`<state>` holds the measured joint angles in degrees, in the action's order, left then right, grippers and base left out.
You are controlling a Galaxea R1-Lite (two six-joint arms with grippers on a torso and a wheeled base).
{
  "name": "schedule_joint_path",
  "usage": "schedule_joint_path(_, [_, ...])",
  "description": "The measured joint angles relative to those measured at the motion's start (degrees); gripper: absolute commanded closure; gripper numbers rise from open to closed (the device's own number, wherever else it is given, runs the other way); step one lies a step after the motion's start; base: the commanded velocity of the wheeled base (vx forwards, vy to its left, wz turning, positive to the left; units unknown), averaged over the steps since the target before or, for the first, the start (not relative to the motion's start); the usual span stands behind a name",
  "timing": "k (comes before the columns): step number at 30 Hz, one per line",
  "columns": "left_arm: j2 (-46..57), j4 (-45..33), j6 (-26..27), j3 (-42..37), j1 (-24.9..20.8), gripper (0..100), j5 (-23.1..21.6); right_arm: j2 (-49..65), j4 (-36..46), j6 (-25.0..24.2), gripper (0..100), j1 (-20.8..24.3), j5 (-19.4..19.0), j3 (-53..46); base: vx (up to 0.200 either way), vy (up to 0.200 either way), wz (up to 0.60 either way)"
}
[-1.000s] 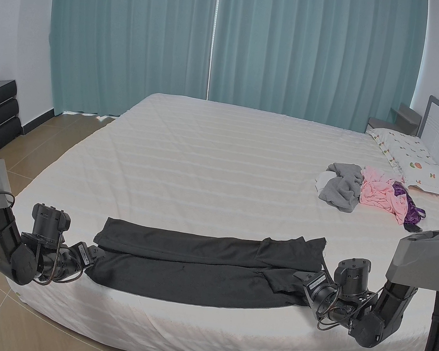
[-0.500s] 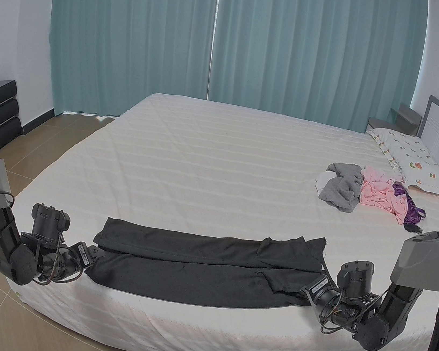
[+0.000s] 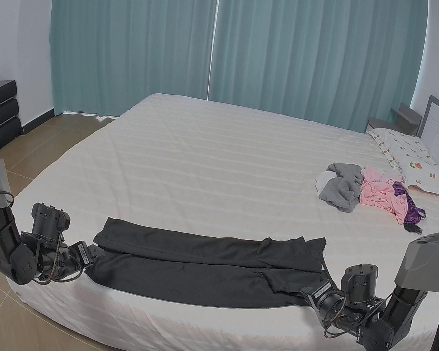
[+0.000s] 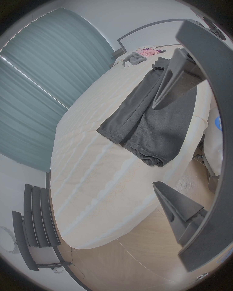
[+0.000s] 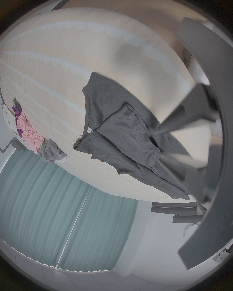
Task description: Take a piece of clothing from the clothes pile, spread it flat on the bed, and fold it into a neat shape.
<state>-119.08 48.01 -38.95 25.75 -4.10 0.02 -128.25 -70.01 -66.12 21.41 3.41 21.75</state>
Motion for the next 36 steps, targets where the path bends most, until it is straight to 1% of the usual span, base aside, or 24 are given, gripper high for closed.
schedule_joint_path(3, [0.09, 0.40, -0.13, 0.18, -0.06, 0, 0.40, 0.16, -0.44, 0.16, 0, -0.11, -0.22, -0.43, 0.000, 0.000, 0.00])
schedule_joint_path(8, [0.41, 2.99, -1.99, 0.29, -0.09, 0, 0.46, 0.46, -1.43, 0.20, 0, -0.44, -0.27, -0.74, 0.000, 0.000, 0.00])
schedule_joint_path(14, [0.65, 3.97, -2.16, 0.10, -0.06, 0, 0.20, 1.21, -1.84, 0.29, 0, -1.04, -0.27, -0.87, 0.200, 0.000, 0.00])
schedule_joint_path(17, [0.67, 3.85, -2.13, 0.68, -0.06, 0, -0.32, 1.48, -1.89, 0.29, 0, -1.26, -0.33, -0.85, 0.000, 0.000, 0.00])
schedule_joint_path(21, [0.39, 2.93, -1.96, 3.77, 0.05, 0, -0.45, 1.65, -1.95, 0.29, 0, -1.79, -0.66, -0.74, 0.000, 0.000, 0.00])
schedule_joint_path(25, [-0.52, -1.65, -1.48, 9.39, 0.33, 0, -1.13, 1.76, -2.00, 0.29, 0, -2.28, -1.32, -0.74, 0.000, 0.000, 0.00])
schedule_joint_path(27, [-1.10, -5.89, -0.60, 12.12, 0.52, 0, -2.51, 1.78, -2.02, 0.29, 0, -2.50, -1.50, -0.74, 0.000, 0.000, 0.00])
schedule_joint_path(30, [-2.32, -10.76, 2.15, 16.31, 1.04, 0, -6.10, 1.82, -2.08, 0.29, 0, -2.72, -1.74, -0.78, 0.000, 0.000, 0.00])
schedule_joint_path(32, [-3.41, -11.53, 4.27, 18.05, 1.29, 0, -7.13, 1.84, -2.11, 0.29, 0, -2.76, -1.83, -0.80, 0.000, 0.000, 0.00])
schedule_joint_path(36, [-6.28, -11.78, 10.02, 20.48, 1.97, 0, -7.27, 1.84, -2.13, 0.29, 0, -2.91, -1.96, -0.83, 0.000, 0.000, 0.00])
